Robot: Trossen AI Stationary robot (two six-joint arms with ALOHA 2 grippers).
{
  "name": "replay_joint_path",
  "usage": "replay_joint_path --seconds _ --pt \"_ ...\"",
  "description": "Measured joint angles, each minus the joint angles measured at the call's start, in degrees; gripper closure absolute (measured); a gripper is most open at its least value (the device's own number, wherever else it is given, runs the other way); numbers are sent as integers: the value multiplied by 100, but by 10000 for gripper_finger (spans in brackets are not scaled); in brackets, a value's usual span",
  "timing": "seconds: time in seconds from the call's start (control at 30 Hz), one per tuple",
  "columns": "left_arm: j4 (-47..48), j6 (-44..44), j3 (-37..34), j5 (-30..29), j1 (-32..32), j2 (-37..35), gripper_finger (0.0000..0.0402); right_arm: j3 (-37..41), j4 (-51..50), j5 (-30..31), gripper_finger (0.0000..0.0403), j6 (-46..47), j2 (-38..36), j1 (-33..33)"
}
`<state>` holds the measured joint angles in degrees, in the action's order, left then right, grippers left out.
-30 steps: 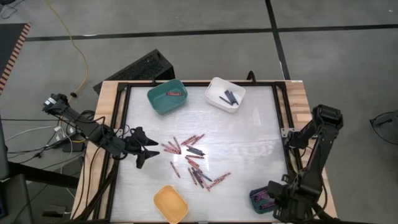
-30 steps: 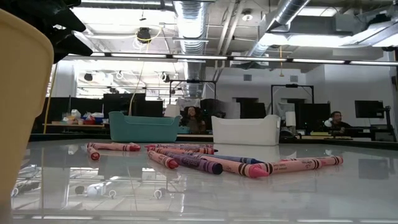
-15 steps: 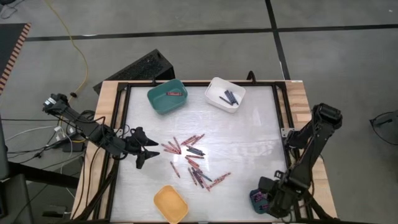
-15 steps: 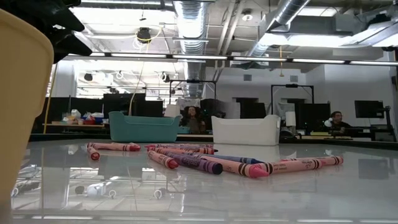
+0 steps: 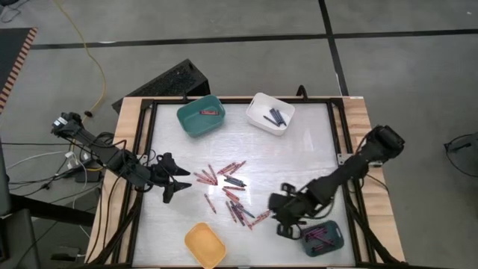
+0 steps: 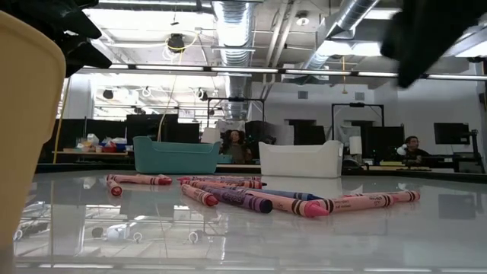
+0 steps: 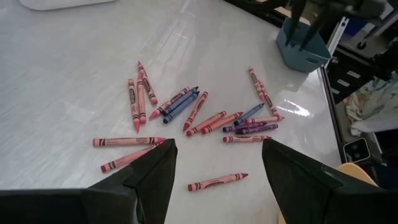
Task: Sort crayons
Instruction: Put the pink crayon into the yellow bin
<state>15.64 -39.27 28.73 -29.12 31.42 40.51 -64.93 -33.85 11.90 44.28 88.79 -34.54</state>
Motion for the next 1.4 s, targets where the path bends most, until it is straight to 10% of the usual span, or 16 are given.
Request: replay_joint_path --seconds 0.3,1.4 --pt "33 -41 0 3 0 -2 174 0 573 -597 296 -1733 798 414" --pt "52 133 0 -152 0 -2 174 7 -21 -258 296 -2530 993 504"
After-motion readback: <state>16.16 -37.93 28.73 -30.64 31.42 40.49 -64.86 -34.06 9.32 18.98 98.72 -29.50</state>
